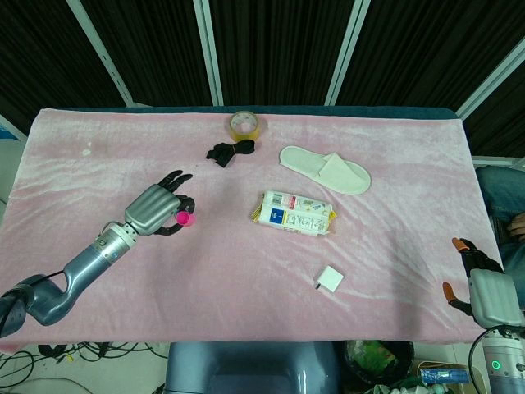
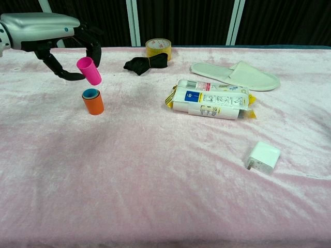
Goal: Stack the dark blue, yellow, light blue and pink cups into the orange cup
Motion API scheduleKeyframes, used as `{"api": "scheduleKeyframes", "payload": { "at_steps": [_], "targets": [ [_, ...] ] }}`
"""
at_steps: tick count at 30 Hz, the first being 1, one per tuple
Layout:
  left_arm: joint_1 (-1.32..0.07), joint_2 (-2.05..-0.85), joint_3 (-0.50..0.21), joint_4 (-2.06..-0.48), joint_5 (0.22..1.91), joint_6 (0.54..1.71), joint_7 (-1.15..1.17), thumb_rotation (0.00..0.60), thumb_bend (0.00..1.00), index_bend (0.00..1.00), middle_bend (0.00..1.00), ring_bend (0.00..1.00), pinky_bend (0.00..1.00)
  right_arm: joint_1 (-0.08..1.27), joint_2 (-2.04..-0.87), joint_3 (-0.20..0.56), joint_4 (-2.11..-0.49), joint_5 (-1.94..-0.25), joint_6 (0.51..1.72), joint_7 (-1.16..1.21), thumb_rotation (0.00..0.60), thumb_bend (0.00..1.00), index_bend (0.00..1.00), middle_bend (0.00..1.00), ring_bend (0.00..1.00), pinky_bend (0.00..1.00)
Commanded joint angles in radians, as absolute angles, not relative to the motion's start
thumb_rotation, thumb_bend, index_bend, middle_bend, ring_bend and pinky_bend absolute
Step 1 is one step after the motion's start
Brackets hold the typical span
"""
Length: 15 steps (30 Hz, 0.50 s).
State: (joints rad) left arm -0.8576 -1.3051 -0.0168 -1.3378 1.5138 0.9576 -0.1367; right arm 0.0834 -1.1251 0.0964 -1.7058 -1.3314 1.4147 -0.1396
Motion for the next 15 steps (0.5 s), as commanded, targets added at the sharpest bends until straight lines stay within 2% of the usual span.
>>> {"api": "scheduleKeyframes", "payload": {
  "at_steps": [1, 15],
  "targets": [
    [-0.844, -1.311, -0.013, -1.303, 1.506, 0.956, -0.163, 0.6, 0.35, 0.49, 0.53, 0.01, 0.0, 0.084, -1.125, 0.096, -1.706, -1.333, 1.415, -0.14, 0.6, 0.3, 0.14, 0.1, 0.17, 0.24],
    [-0.852, -1.414, -0.025, -1.147, 1.496, 0.898, -0.233, 0.6, 0.35, 0.49, 0.53, 0.01, 0.0, 0.083, -1.125, 0.096, -1.704, -1.333, 1.415, -0.139, 0.6, 0.3, 0.14, 0.1, 0.17, 0.24]
  ]
}}
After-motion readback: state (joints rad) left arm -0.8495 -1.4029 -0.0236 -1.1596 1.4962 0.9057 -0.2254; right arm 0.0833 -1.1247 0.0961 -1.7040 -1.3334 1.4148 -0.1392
